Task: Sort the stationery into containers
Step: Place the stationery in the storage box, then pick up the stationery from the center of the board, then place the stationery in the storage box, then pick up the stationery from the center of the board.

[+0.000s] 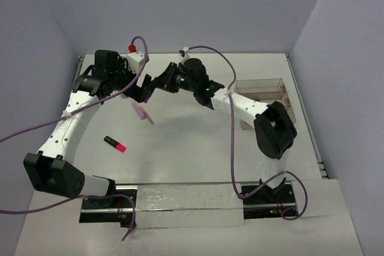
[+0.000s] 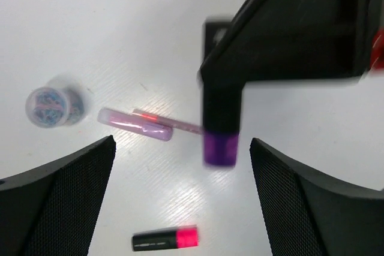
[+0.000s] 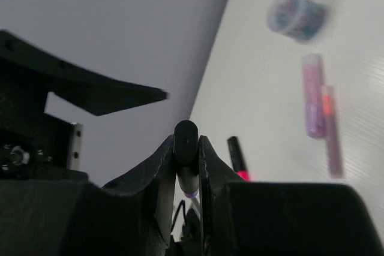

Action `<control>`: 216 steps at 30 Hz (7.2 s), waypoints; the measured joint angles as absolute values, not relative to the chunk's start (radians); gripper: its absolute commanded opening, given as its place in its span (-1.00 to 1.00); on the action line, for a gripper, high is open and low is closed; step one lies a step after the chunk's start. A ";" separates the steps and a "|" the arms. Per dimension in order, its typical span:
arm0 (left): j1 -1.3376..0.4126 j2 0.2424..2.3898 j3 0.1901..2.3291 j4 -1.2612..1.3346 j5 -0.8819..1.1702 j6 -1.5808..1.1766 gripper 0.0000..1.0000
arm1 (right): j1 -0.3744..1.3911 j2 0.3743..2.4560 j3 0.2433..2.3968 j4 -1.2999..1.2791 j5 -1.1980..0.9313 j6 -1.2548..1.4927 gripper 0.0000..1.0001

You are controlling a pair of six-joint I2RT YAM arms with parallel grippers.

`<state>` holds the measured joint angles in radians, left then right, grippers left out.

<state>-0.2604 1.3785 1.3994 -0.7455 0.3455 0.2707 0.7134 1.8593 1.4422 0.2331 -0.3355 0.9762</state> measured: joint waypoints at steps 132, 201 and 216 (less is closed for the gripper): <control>-0.250 1.407 1.369 -0.742 0.515 0.272 -0.83 | 0.765 1.834 1.445 0.194 -0.259 0.895 -1.00; -0.110 1.631 1.190 -0.538 0.191 -0.115 0.62 | -0.017 1.066 0.844 -0.074 -0.086 0.672 0.53; -0.109 1.895 1.241 -0.414 0.059 -0.282 0.41 | -0.011 1.072 0.844 -0.109 -0.073 0.631 0.53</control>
